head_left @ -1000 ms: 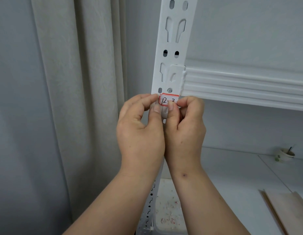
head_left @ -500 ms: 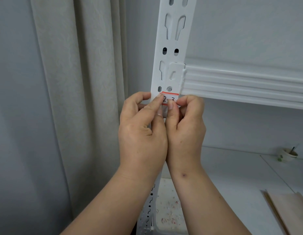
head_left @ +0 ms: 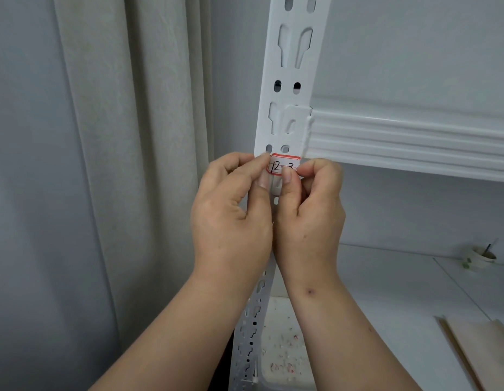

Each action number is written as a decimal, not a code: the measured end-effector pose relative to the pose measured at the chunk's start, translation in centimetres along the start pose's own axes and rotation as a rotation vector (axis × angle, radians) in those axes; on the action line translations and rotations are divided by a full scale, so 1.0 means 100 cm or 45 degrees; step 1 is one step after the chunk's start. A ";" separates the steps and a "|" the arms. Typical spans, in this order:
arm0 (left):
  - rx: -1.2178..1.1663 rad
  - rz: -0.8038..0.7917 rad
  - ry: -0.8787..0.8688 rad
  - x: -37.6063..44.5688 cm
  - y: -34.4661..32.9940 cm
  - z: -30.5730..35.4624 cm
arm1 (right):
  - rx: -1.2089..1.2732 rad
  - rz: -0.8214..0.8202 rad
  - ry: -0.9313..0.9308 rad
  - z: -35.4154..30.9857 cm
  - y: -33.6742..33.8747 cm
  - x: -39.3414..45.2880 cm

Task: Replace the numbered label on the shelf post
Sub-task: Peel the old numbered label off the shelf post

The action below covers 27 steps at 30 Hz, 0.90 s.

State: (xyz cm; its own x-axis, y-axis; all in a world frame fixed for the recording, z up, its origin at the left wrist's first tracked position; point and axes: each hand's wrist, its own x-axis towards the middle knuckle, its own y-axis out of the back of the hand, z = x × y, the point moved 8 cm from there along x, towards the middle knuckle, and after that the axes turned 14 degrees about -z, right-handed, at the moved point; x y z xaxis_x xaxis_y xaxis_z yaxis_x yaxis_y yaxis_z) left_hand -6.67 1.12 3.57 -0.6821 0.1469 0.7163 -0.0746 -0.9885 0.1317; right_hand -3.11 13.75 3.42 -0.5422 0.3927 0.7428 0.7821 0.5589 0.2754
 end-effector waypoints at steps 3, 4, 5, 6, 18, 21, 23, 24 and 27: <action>0.095 0.011 -0.055 0.000 -0.002 -0.001 | -0.006 -0.009 0.010 0.000 0.000 0.000; 0.125 0.017 -0.072 0.000 -0.002 -0.001 | -0.006 -0.010 0.015 0.000 0.000 0.000; 0.154 0.024 -0.089 -0.001 -0.003 -0.001 | -0.007 -0.009 0.020 0.000 0.000 0.000; 0.179 0.027 -0.103 -0.001 -0.003 0.000 | -0.007 -0.007 0.022 0.000 0.000 0.001; -0.080 -0.050 0.082 0.008 -0.001 0.001 | 0.007 -0.009 0.007 0.001 0.000 0.000; -0.019 -0.024 0.024 0.006 0.003 0.004 | 0.005 -0.016 0.009 0.001 0.000 0.000; -0.004 -0.019 0.007 0.005 0.002 0.002 | 0.005 -0.014 0.015 0.001 0.000 0.001; 0.015 -0.022 -0.004 0.006 0.001 0.001 | 0.004 -0.013 0.017 0.001 0.000 0.001; 0.147 -0.008 -0.088 0.006 0.000 0.003 | 0.002 -0.006 0.023 0.001 0.000 0.001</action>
State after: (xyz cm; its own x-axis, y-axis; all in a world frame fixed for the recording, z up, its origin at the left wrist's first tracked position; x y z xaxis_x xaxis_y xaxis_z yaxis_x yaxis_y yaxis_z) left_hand -6.86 1.23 4.19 -0.6301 0.1590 0.7601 0.0083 -0.9774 0.2114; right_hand -3.19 13.84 3.42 -0.5406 0.3767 0.7522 0.7788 0.5623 0.2781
